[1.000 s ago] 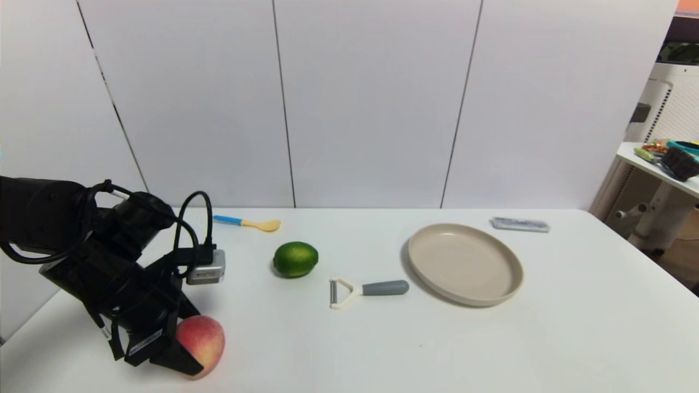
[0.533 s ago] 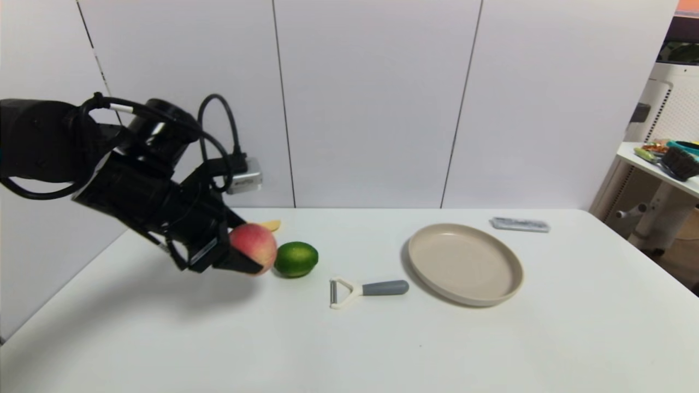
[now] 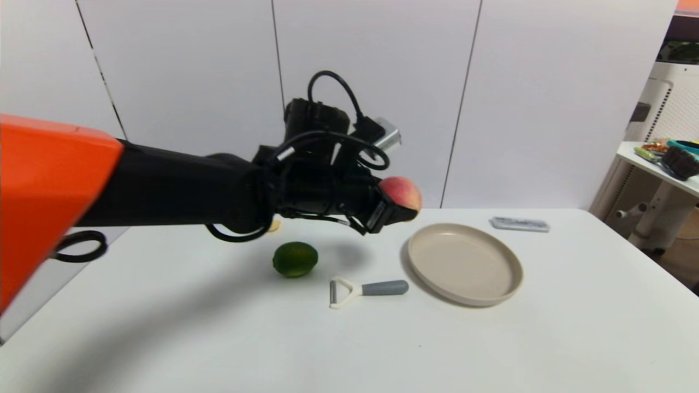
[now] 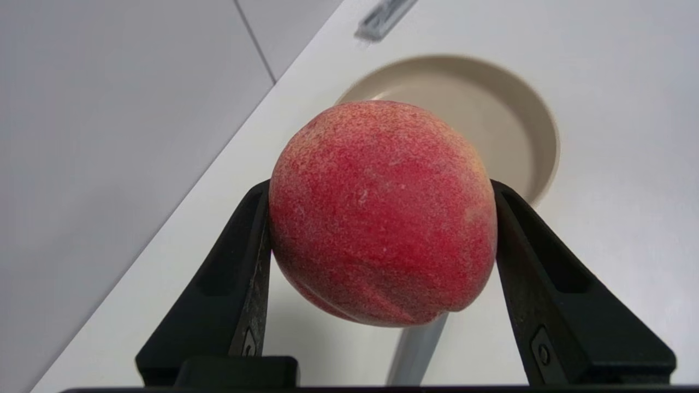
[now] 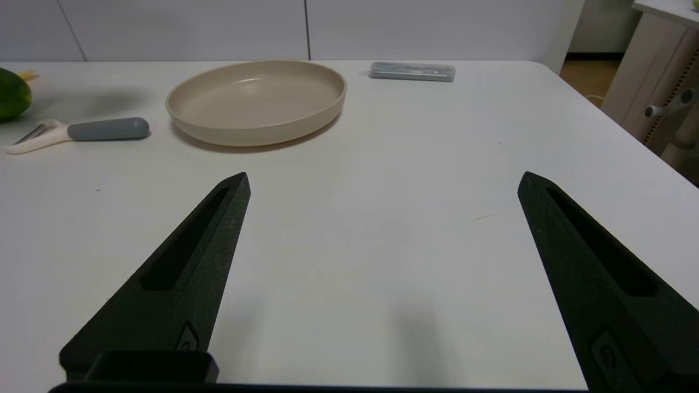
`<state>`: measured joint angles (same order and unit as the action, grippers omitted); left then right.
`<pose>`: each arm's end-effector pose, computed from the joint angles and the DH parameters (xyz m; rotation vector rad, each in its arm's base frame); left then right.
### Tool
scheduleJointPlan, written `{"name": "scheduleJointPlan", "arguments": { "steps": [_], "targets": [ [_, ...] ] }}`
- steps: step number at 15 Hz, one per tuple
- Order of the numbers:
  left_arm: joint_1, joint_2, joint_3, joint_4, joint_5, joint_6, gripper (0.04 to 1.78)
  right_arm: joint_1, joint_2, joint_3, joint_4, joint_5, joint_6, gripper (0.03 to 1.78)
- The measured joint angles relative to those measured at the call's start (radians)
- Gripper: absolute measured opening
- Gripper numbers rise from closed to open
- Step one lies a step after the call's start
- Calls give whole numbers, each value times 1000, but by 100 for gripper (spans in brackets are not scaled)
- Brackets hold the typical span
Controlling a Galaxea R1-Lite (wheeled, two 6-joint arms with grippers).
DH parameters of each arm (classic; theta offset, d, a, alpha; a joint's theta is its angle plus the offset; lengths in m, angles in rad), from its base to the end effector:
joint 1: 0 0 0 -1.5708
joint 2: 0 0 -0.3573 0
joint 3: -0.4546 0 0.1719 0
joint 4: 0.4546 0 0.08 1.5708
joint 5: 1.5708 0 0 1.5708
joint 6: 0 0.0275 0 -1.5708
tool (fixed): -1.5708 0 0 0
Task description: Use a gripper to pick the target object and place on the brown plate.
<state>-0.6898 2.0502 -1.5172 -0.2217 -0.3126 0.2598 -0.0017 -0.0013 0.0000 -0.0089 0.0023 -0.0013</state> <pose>0.3319 -0.2848 0.2710 0.2965 0.1882 -1.0310 -0.0955 0.0002 0.0763 -0.0013 -0.0102 0.0006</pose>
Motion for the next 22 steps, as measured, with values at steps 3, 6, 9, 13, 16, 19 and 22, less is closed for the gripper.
{"name": "scheduleJointPlan", "arguments": {
  "steps": [3, 6, 9, 13, 16, 19, 22],
  "targets": [
    [-59, 131, -4, -211, 11, -39, 119, 0, 0, 0, 0, 0, 0, 169],
    [-79, 247, -37, -310, 14, -42, 118, 0, 0, 0, 0, 0, 0, 169],
    [-94, 336, -99, -328, 13, -42, 128, 0, 0, 0, 0, 0, 0, 169],
    [-97, 378, -122, -317, 13, -39, 145, 0, 0, 0, 0, 0, 0, 169],
    [-97, 343, -116, -261, 15, -34, 153, 0, 0, 0, 0, 1, 0, 169],
    [-95, 210, -91, -84, 32, -27, 159, 0, 0, 0, 0, 0, 0, 169],
    [-65, 0, -48, 224, 94, 11, 162, 0, 0, 0, 0, 0, 0, 169]
  ]
}}
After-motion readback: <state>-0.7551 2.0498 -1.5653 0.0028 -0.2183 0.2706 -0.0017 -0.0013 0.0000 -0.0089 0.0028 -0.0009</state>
